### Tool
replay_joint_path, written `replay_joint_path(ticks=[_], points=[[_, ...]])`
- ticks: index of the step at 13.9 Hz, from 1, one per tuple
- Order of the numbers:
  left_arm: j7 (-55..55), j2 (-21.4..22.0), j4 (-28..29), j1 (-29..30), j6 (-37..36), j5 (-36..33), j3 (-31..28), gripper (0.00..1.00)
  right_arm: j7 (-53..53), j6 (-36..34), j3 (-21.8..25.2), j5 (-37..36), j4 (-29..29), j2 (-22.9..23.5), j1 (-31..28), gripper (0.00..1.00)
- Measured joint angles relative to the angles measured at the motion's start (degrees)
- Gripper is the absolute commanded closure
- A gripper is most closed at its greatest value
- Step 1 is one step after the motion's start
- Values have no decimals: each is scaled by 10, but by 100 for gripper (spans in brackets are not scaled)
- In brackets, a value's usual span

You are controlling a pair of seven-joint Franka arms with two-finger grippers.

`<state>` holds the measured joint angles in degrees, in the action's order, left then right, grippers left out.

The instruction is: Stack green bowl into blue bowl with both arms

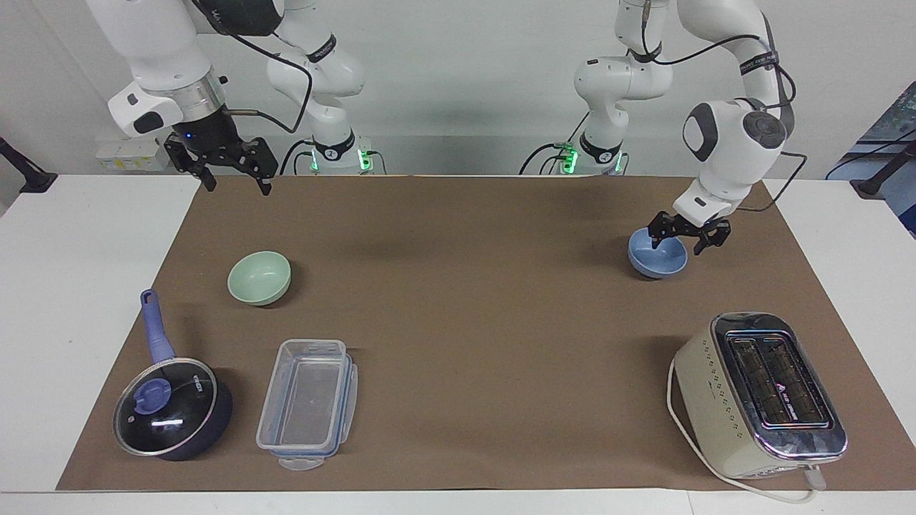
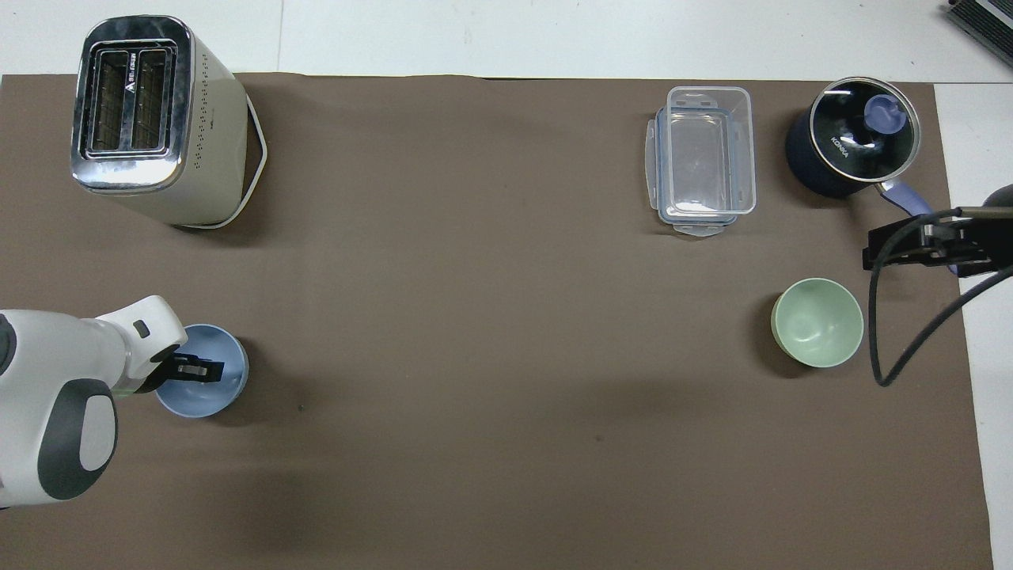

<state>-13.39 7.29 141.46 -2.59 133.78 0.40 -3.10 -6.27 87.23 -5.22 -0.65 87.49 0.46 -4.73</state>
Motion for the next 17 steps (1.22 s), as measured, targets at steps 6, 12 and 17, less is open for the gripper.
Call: replay_joint_path(ticks=[6, 12, 17], points=[[3, 14, -63, -1, -75, 2, 3, 100, 0, 0, 0, 0, 0, 0, 0, 0], [126, 18, -127, -94, -111, 44, 10, 100, 0, 0, 0, 0, 0, 0, 0, 0], [232, 16, -128, -204, -82, 67, 12, 100, 0, 0, 0, 0, 0, 0, 0, 0]])
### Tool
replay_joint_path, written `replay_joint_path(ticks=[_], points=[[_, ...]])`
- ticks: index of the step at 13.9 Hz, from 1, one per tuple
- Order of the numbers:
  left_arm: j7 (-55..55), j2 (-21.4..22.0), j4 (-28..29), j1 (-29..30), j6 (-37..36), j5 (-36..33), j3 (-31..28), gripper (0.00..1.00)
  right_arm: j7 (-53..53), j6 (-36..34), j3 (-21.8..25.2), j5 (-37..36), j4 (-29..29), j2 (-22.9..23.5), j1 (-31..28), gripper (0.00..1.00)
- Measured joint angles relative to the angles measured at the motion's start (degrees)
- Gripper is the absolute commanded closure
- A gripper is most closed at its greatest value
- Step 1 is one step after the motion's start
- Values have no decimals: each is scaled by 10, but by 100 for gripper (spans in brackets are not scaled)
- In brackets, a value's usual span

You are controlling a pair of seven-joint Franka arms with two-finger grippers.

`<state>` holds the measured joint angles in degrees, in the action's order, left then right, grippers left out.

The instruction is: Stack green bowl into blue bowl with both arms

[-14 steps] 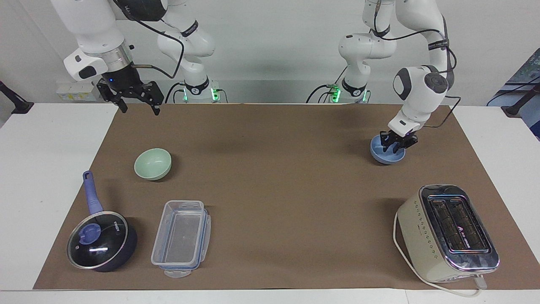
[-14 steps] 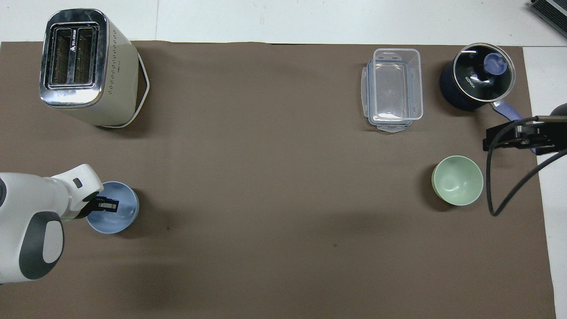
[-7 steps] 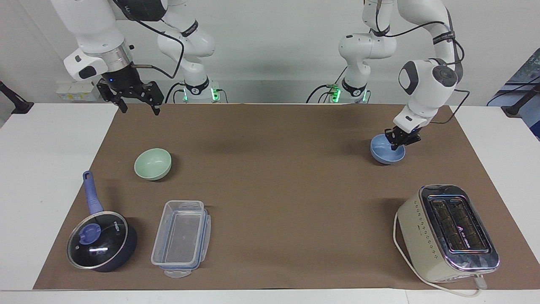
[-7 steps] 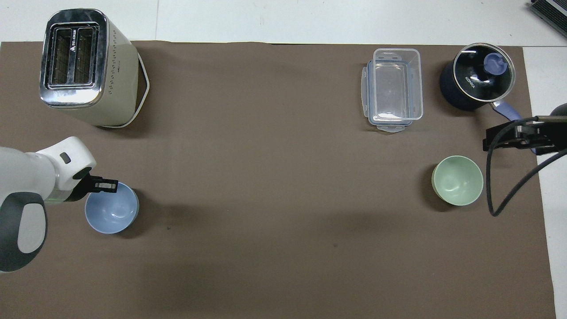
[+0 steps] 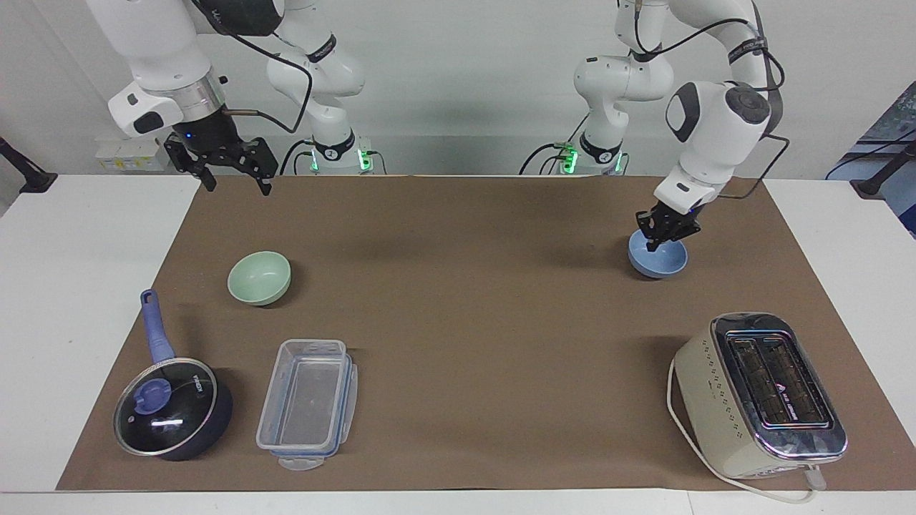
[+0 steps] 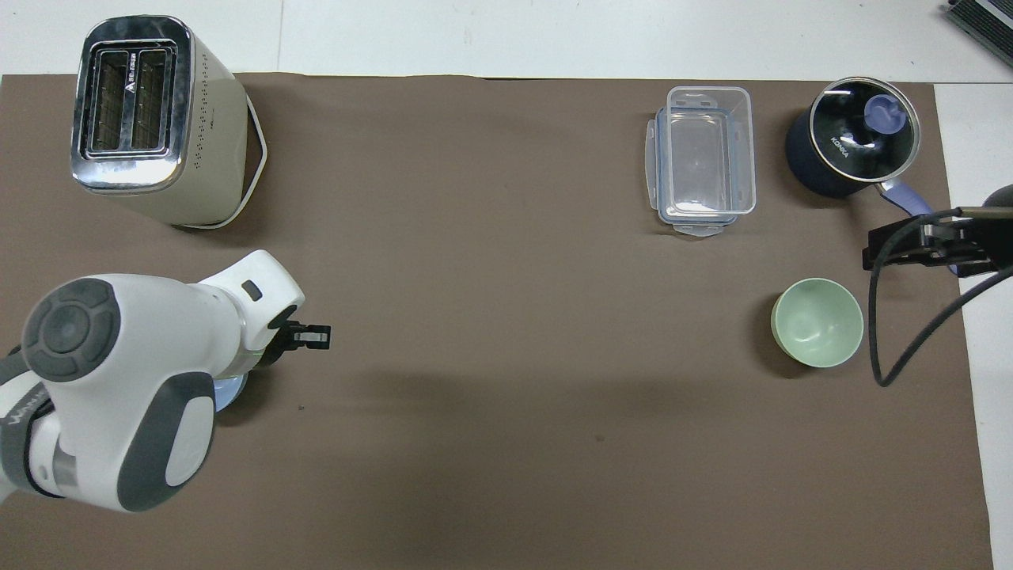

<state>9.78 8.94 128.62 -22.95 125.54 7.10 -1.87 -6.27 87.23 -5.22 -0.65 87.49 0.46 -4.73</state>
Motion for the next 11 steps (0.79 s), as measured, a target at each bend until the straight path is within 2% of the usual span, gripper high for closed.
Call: replay_joint_path(ticks=[3, 6, 7, 8, 9, 11], points=[[30, -8, 0, -42, 13, 0, 1, 100, 0, 0, 0, 0, 0, 0, 0, 0], [30, -11, -2, -31, 10, 0, -13, 100, 0, 0, 0, 0, 0, 0, 0, 0], [27, -10, -7, -20, -2, -1, -16, 97, 0, 0, 0, 0, 0, 0, 0, 0], [23, -9, -13, -9, -24, -6, -18, 45, 0, 0, 0, 0, 0, 0, 0, 0], [21, -7, -19, -3, -45, -18, -19, 0, 0, 0, 0, 0, 0, 0, 0, 0], [21, -2, -23, 0, -66, -29, -19, 0, 0, 0, 0, 0, 0, 0, 0, 0]])
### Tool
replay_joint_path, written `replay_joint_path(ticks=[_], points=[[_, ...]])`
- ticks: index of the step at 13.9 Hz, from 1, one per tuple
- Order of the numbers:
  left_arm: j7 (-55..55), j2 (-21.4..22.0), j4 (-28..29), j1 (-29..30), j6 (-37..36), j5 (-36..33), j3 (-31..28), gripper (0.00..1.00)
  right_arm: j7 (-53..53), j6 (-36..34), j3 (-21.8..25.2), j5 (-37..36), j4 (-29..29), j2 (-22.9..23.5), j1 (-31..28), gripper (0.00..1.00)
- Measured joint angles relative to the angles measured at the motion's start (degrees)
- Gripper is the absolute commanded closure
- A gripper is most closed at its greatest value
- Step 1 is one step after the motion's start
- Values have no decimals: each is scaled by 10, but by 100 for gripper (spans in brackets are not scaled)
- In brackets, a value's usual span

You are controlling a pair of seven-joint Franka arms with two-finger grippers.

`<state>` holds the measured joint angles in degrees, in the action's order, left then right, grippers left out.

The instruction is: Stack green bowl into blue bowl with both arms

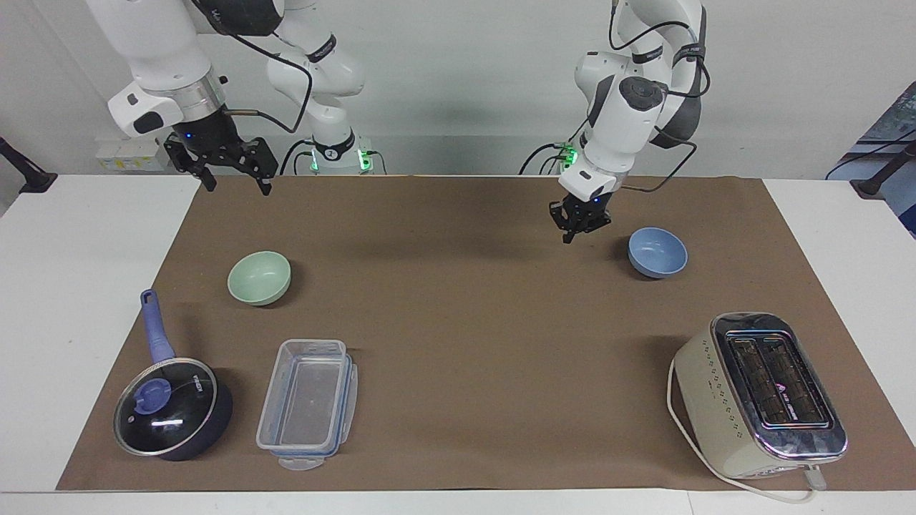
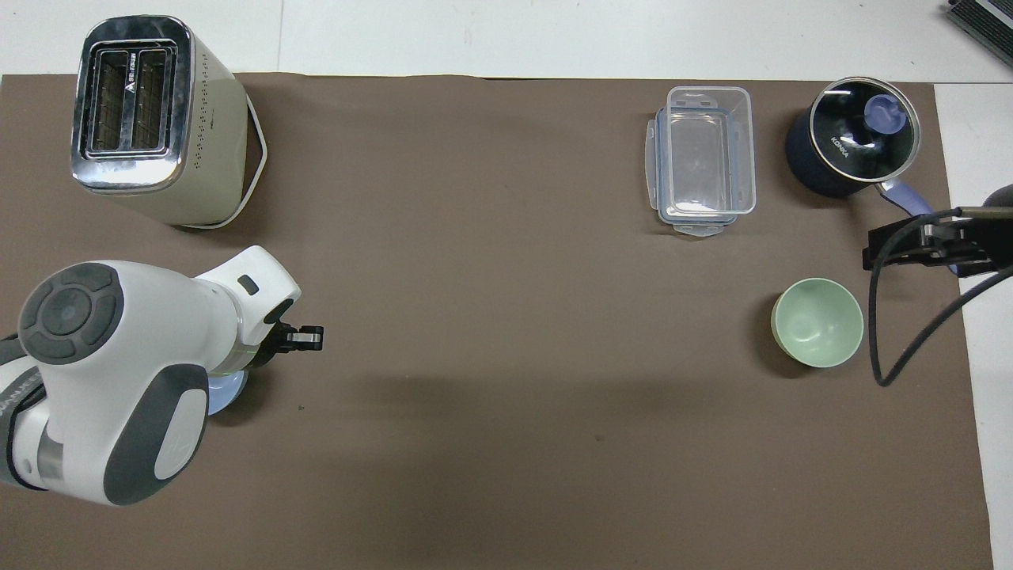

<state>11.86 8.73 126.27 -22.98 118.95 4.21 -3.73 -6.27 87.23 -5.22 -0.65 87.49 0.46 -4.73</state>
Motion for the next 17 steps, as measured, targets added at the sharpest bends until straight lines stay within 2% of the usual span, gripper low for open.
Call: replay_joint_path(ticks=[10, 11, 15, 17], points=[[-23, 3, 1, 19, -36, -36, 0, 0, 0, 0, 0, 0, 0, 0, 0, 0], [-37, 4, 3, 39, -41, -40, -1, 0, 0, 0, 0, 0, 0, 0, 0, 0], [-201, 5, 24, 208, -33, -42, -12, 0, 0, 0, 0, 0, 0, 0, 0, 0], [-252, 6, 34, 248, -12, -43, -14, 0, 0, 0, 0, 0, 0, 0, 0, 0]])
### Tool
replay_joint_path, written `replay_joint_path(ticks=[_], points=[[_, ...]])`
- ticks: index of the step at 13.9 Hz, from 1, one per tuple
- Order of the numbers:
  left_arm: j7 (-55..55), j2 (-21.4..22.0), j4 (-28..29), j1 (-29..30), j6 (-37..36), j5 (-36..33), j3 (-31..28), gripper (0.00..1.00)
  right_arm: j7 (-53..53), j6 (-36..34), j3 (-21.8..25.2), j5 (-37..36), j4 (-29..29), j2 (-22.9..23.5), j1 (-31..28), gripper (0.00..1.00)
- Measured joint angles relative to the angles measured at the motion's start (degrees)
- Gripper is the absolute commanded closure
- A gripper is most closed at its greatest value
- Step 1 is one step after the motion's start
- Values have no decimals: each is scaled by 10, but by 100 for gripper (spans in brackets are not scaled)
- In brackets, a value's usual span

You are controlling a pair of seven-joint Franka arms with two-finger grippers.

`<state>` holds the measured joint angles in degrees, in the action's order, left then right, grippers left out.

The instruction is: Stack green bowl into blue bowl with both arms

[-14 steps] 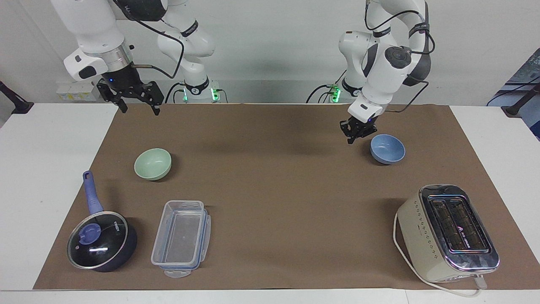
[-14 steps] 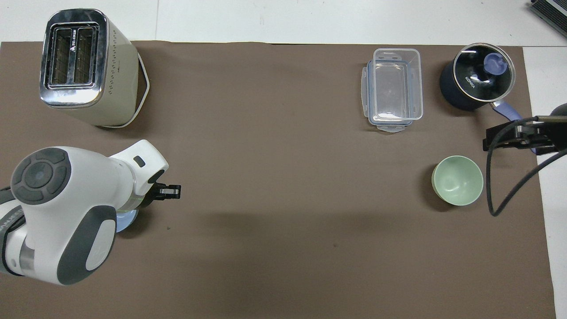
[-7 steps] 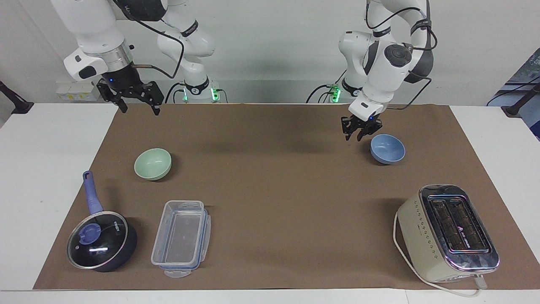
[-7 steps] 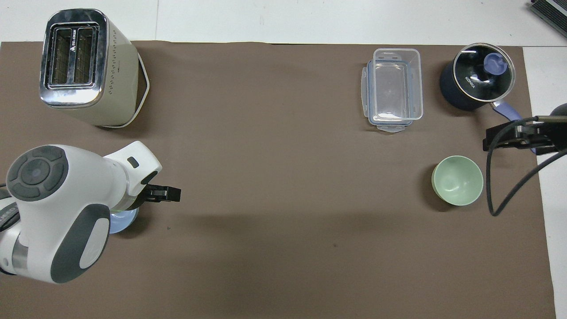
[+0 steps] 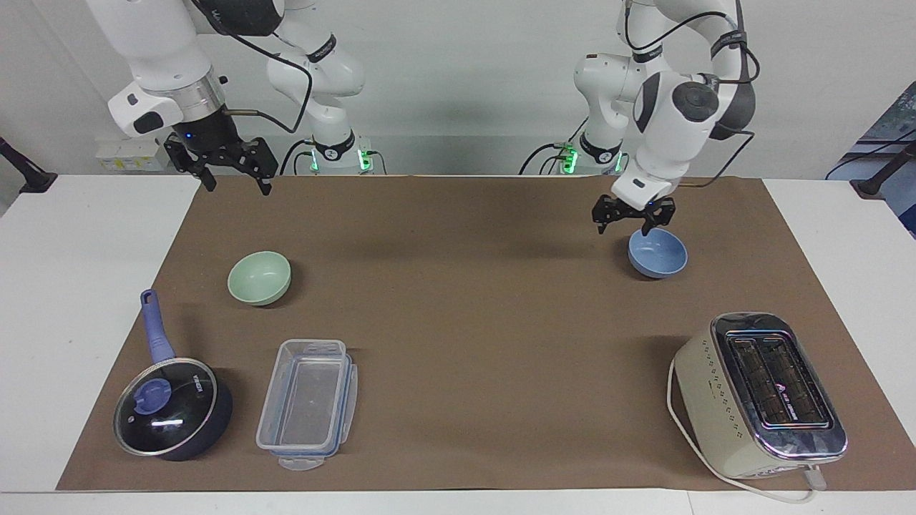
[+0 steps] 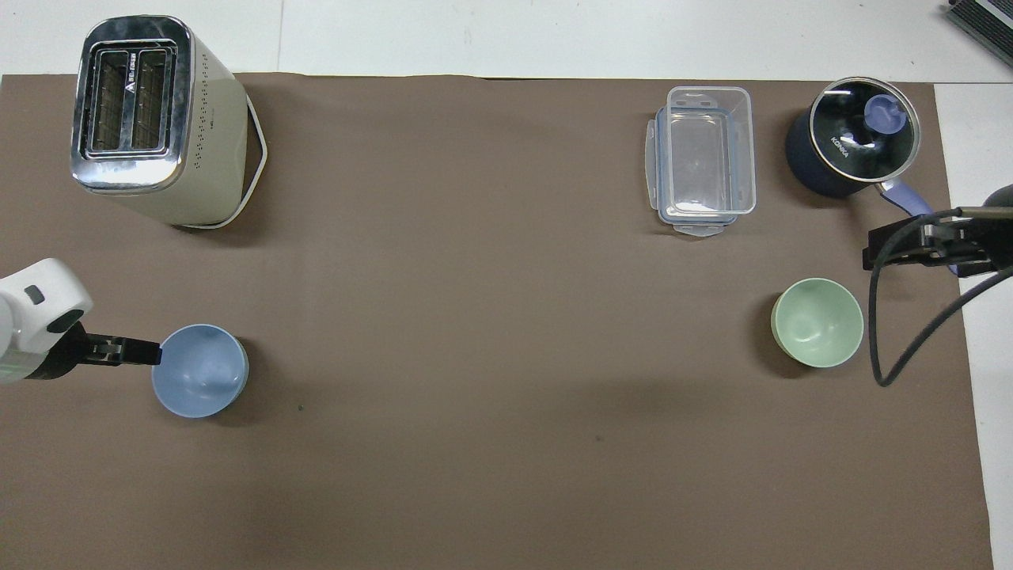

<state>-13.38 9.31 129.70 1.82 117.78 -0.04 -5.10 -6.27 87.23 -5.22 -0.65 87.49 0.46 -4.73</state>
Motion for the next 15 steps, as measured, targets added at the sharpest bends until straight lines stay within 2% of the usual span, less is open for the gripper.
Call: replay_joint_path(ticks=[3, 6, 7, 8, 9, 12, 15], points=[[-5, -7, 13, -1, 42, 0, 11, 0, 0, 0, 0, 0, 0, 0, 0, 0], [-15, -34, 24, -2, 67, 0, 17, 0, 0, 0, 0, 0, 0, 0, 0, 0], [-30, -41, 32, -2, 76, 0, 17, 19, 0, 0, 0, 0, 0, 0, 0, 0], [-41, -47, 45, -2, 89, 0, 16, 64, 0, 0, 0, 0, 0, 0, 0, 0], [-46, -49, 62, -2, 107, 0, 16, 100, 0, 0, 0, 0, 0, 0, 0, 0], [-49, -50, 102, -2, 139, 0, 17, 100, 0, 0, 0, 0, 0, 0, 0, 0], [-52, -49, 86, -7, 119, 1, 19, 100, 0, 0, 0, 0, 0, 0, 0, 0]])
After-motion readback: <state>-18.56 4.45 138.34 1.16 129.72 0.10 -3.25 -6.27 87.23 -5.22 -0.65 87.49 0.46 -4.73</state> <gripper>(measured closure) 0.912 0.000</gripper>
